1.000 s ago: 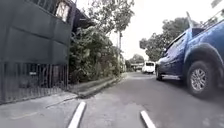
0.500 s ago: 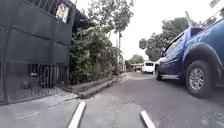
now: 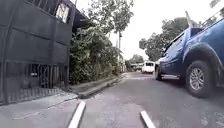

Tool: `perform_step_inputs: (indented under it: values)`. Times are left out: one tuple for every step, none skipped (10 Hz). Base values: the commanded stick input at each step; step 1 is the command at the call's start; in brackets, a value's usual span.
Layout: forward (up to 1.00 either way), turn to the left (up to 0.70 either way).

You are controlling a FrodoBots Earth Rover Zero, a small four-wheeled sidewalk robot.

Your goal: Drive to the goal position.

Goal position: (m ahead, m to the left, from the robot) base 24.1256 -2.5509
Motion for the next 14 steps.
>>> perform_step_inputs:
  values:
    - [0.00,-0.70]
    - [0.00,-0.70]
    - [0.00,-0.70]
    - [0.00,-0.70]
    - [0.00,-0.70]
    - [0.00,-0.70]
    - [0.00,-0.70]
    - [0.00,-0.70]
    - [0.00,-0.70]
    - [0.00,-0.70]
    - [0.00,-0.70]
    - [0.00,-0.70]
    - [0.00,-0.70]
    - [0.00,-0.70]
